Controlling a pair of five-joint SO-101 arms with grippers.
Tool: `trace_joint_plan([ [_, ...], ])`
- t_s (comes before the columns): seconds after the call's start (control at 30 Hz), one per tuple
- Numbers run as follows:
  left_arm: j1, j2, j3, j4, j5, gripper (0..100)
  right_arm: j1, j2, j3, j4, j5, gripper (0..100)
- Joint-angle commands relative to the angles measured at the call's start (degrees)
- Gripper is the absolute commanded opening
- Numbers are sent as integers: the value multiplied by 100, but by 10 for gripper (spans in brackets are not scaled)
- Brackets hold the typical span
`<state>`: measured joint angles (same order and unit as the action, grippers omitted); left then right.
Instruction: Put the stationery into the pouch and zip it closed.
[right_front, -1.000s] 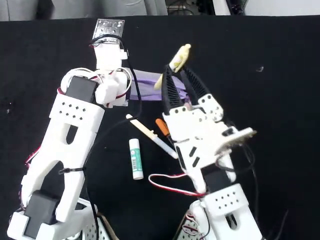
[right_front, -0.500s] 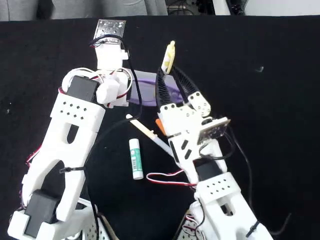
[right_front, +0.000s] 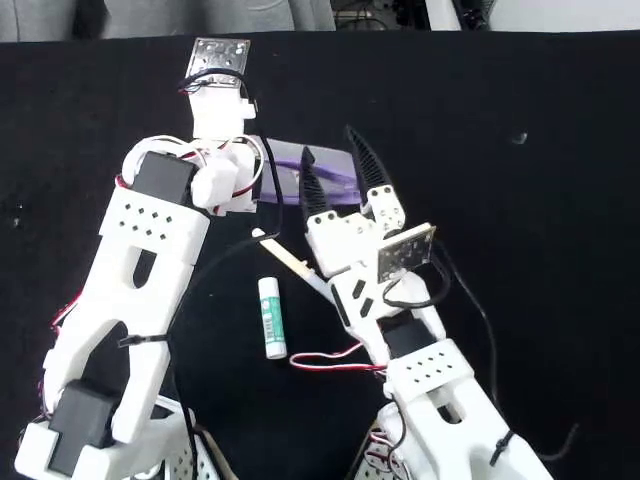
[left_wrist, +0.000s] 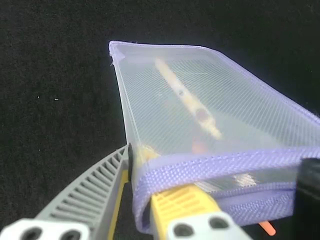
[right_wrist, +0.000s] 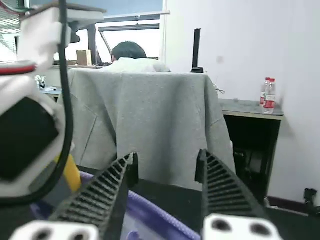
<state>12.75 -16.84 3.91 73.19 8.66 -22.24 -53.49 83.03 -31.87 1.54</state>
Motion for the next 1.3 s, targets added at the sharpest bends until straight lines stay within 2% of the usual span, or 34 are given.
trace_joint_plan([
  [0.0,-198,-53,-75,-185,35,29,-176,-48,-127,-44,422,177],
  [0.17,-716,-62,-66,-308,35,29,-114,-954,-40,457,712,177],
  [0.5,-1490,-114,-75,-308,26,29,334,-3565,-1314,4703,712,174],
  [0.73,-2035,-97,-40,-299,0,29,334,-3363,-1516,6119,747,174],
  [0.93,-2484,-53,-66,-308,9,29,545,-2290,-1297,6426,721,174],
  [1.27,-2791,-53,-13,-457,0,29,510,734,-1675,5442,712,174],
])
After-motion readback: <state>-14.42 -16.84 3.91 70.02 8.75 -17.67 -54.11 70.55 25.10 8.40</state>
